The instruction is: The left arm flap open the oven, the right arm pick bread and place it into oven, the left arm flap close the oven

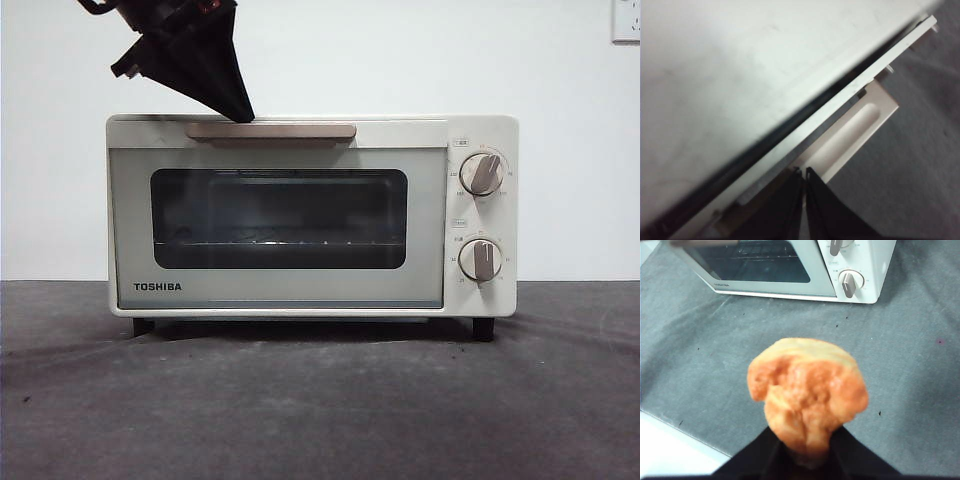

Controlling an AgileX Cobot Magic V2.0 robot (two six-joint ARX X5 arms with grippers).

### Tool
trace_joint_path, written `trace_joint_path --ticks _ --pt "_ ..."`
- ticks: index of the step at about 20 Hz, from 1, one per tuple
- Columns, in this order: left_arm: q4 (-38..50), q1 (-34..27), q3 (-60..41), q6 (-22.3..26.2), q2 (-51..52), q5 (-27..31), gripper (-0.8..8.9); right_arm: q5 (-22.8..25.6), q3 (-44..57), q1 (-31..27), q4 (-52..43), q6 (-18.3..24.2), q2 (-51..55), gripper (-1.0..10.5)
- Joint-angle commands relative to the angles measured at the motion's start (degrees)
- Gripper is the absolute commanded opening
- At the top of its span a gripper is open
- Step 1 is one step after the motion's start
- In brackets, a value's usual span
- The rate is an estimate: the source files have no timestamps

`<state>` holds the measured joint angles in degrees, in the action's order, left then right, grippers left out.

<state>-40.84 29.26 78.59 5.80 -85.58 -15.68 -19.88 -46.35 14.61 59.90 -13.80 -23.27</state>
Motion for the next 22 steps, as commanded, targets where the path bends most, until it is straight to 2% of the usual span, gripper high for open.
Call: trace_joint_path --ticks 1,14,17,22 --pt "-3.4 2.3 -0.4 1.7 -1.8 4.2 0.16 -0.3 -0.9 0.3 -0.7 -0.6 -0.1 0.5" --pt "-1.0 12.0 -6.8 -2.2 -1.7 9.2 0.16 -0.2 -0.9 0.3 -0.8 -0.7 -0.1 0.5" --pt "-0.2 14.2 -7.4 -2.5 -1.4 11.8 0.16 -0.2 -0.9 0.3 -0.9 -0.5 -0.1 0.5" --pt "6.3 16.7 -13.9 -6.0 1.3 14.7 0.15 -0.2 -0.9 0.3 -1.6 -0.3 -0.1 0.5"
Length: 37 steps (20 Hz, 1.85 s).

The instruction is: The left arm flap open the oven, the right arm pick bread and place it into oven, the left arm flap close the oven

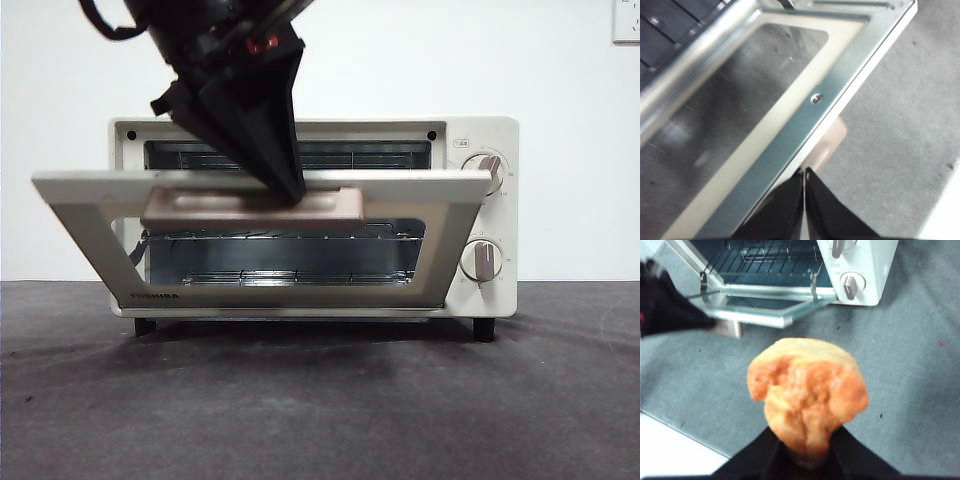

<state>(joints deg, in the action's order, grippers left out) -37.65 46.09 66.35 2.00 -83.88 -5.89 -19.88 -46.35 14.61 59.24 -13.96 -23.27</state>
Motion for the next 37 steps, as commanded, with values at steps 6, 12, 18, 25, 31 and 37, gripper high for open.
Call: trace_joint_path --ticks 6,12,18,25,31,37 --pt "11.2 2.2 -12.8 -6.0 7.3 9.0 0.15 -0.2 -0.9 0.3 -3.6 -0.2 -0.1 0.5" --pt "17.3 4.4 -19.8 -10.5 8.3 10.6 0.15 -0.2 -0.9 0.3 -3.9 -0.2 -0.1 0.5" --pt "17.7 6.4 -20.8 -11.3 8.2 11.5 0.15 0.0 -0.9 0.3 -3.9 0.1 -0.1 0.5" --pt "14.6 6.9 -20.8 -11.0 8.2 10.8 0.16 -0.1 -0.9 0.3 -3.9 0.0 -0.1 0.5" --pt "9.4 7.0 -18.4 -10.2 14.6 8.5 0.16 -5.8 -0.9 0.3 -4.0 -1.6 -1.8 0.5" --pt "0.4 7.0 -12.9 -11.9 30.5 11.5 0.16 -12.5 -0.9 1.2 -10.8 -3.4 -12.3 0.5"
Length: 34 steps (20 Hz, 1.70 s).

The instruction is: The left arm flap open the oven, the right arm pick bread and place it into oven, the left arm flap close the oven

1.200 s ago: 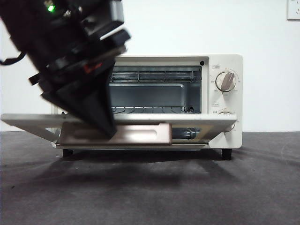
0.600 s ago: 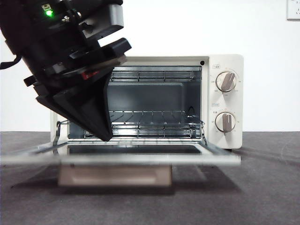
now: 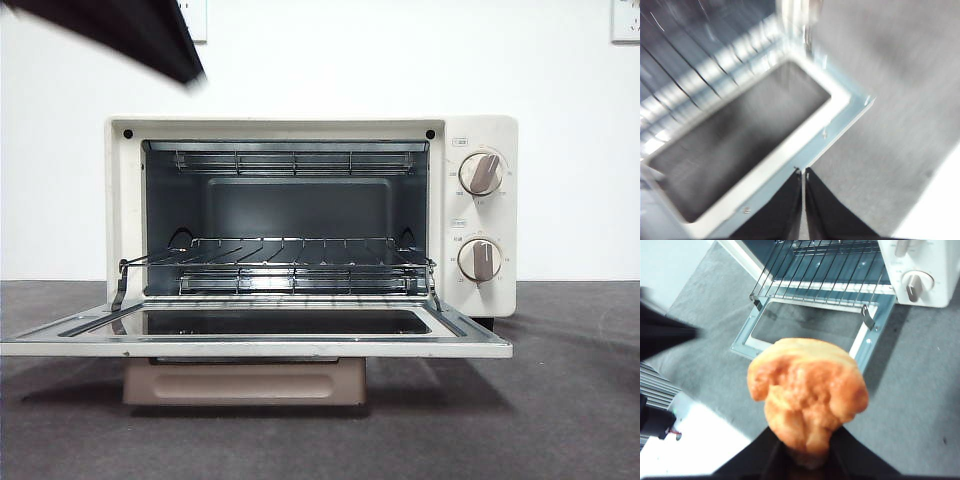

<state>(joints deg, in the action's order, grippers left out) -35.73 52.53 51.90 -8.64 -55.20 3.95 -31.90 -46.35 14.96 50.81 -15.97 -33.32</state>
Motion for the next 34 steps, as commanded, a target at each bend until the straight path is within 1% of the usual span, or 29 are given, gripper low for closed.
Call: trace_joint_path --ticks 1,3,5,6,9,11,14,16,18,21,25,28,30,32,34 --pt "-3.5 0.6 2.3 -1.6 4.5 3.8 0.16 -1.0 -0.9 2.3 -5.0 -2.1 -4.8 0.5" --pt "-6.8 0.6 3.1 -1.6 8.9 6.7 0.16 -0.5 -0.9 6.0 -11.0 -4.6 -9.6 0.5" --pt "-9.5 0.6 3.1 -3.0 12.9 8.7 0.16 2.3 -0.9 10.9 -18.0 -8.0 -14.9 0.5" --pt "-10.3 0.6 3.1 -3.3 14.0 9.3 0.16 3.4 -0.9 12.5 -20.1 -9.1 -16.6 0.5" --pt "-12.4 0.6 3.1 -4.5 17.5 10.9 0.16 10.3 -0.9 17.7 -26.8 -13.1 -22.4 0.5" --pt "-13.0 0.6 3.1 -4.7 19.4 10.9 0.16 14.8 -0.9 21.0 -30.9 -14.8 -26.1 0.5" --pt "-13.1 0.6 3.1 -5.9 22.2 10.9 0.16 18.8 -0.9 24.2 -36.9 -17.1 -31.8 0.5" --pt "-13.2 0.6 3.1 -6.0 23.6 10.9 0.16 20.2 -1.0 25.1 -40.9 -18.5 -35.6 0.5" --pt "-13.2 0.6 3.1 -6.0 24.7 10.9 0.16 20.8 -1.0 25.1 -44.5 -19.0 -38.8 0.5" --pt "-13.5 0.6 3.1 -6.0 26.2 10.9 0.16 23.1 -2.1 24.9 -49.7 -20.7 -44.5 0.5" --pt "-14.6 0.6 3.1 -6.7 26.4 10.9 0.16 27.5 -6.7 24.9 -49.9 -20.5 -51.0 0.5" --pt "-14.6 0.6 3.1 -7.1 26.4 10.9 0.16 29.7 -10.3 24.4 -49.7 -19.4 -54.8 0.5" --pt "-15.4 0.6 3.1 -7.5 26.4 10.9 0.16 32.0 -12.0 23.8 -49.0 -19.4 -56.5 0.5" --pt "-16.6 0.6 3.1 -7.5 26.4 10.9 0.16 32.9 -13.1 22.8 -49.1 -19.4 -57.5 0.5" --pt "-17.6 0.6 3.1 -7.5 26.4 10.9 0.16 35.0 -13.7 22.3 -49.1 -19.4 -57.7 0.5"
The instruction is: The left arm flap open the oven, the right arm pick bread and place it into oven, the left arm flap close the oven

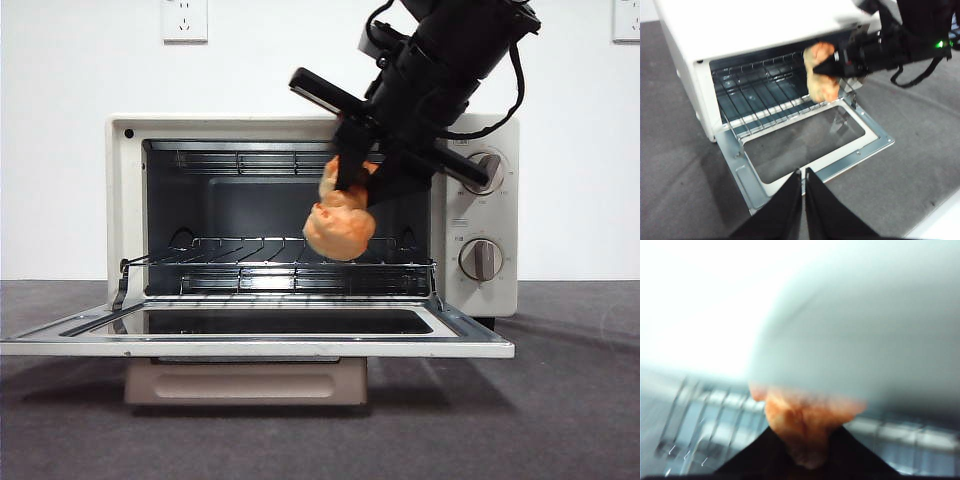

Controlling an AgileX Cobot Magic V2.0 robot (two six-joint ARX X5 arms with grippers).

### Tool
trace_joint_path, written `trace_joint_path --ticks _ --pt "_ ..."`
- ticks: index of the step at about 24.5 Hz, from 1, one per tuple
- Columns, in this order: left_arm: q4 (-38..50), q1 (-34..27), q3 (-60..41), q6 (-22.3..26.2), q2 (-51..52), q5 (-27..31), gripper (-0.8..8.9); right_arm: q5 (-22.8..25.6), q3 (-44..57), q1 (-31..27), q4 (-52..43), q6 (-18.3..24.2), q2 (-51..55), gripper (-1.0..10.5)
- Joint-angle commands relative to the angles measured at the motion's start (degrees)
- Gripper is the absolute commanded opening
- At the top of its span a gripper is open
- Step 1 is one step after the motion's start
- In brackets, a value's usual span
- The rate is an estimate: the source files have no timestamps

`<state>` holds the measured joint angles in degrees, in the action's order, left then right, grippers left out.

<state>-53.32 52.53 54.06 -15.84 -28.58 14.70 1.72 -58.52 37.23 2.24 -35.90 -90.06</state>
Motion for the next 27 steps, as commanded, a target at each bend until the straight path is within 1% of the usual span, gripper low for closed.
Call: trace_joint_path --ticks 1,6,8,12,14,16,21,27 --pt "0.0 0.6 1.0 -0.3 -0.2 0.1 0.16 1.6 -1.5 -0.4 -0.5 0.6 -1.0 0.5" --pt "0.2 0.6 1.0 -0.3 -0.2 0.1 0.16 1.5 -1.5 -1.2 -0.5 0.6 -1.0 0.6" --pt "0.2 0.6 1.0 -0.3 -0.2 0.1 0.16 1.5 -1.5 -1.2 -0.5 0.6 -1.0 0.9" --pt "0.2 0.6 1.0 -0.3 -0.2 0.1 0.16 1.6 -1.5 -1.2 -0.5 0.6 -1.0 2.7" --pt "0.2 0.6 1.0 -0.3 -0.2 0.1 0.16 1.6 -1.5 -1.2 -0.5 0.6 -1.0 3.5" --pt "0.2 0.6 1.0 -0.3 -0.2 0.1 0.16 1.7 -1.5 -1.2 -0.5 0.5 -1.0 3.9" --pt "0.2 0.6 1.0 -0.3 -0.2 0.1 0.16 1.5 -1.5 -1.2 -0.5 0.5 -1.0 4.3" --pt "0.1 0.6 1.0 -0.4 -0.2 0.1 0.16 1.8 -1.5 -1.2 -0.1 -0.3 -1.0 4.3"
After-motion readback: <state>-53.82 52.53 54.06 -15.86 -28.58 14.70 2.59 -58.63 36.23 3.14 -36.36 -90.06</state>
